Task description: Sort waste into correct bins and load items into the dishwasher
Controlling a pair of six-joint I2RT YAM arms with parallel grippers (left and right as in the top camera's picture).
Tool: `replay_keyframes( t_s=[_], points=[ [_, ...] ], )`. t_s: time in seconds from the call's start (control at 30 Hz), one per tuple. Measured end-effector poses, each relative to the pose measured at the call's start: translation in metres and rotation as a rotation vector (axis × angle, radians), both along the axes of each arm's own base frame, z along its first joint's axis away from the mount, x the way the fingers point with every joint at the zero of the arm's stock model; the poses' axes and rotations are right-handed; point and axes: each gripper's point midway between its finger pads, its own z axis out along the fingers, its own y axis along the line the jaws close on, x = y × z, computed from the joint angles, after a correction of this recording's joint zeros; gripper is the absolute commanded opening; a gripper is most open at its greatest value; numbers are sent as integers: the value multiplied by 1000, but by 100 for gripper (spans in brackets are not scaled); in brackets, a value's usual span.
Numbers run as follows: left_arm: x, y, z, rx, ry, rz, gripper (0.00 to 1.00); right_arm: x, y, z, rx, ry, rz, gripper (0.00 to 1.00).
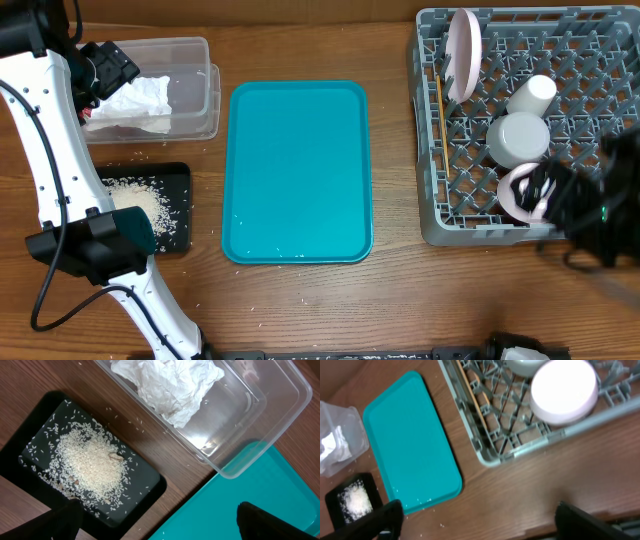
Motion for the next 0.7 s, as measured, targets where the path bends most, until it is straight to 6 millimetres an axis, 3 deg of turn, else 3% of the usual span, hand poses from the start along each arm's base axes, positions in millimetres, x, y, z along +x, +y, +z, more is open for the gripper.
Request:
replay_keyframes(
  t_s=[0.1,0.27,0.7],
  points=[
    [0,0,0,0,0,0,100,-20,4,1,-6,-42,-2,100],
    [0,0,0,0,0,0,100,-32,6,9,-20,-103,-3,100],
    [0,0,0,0,-1,0,100,-33,2,0,-113,-134,91,100]
  ],
)
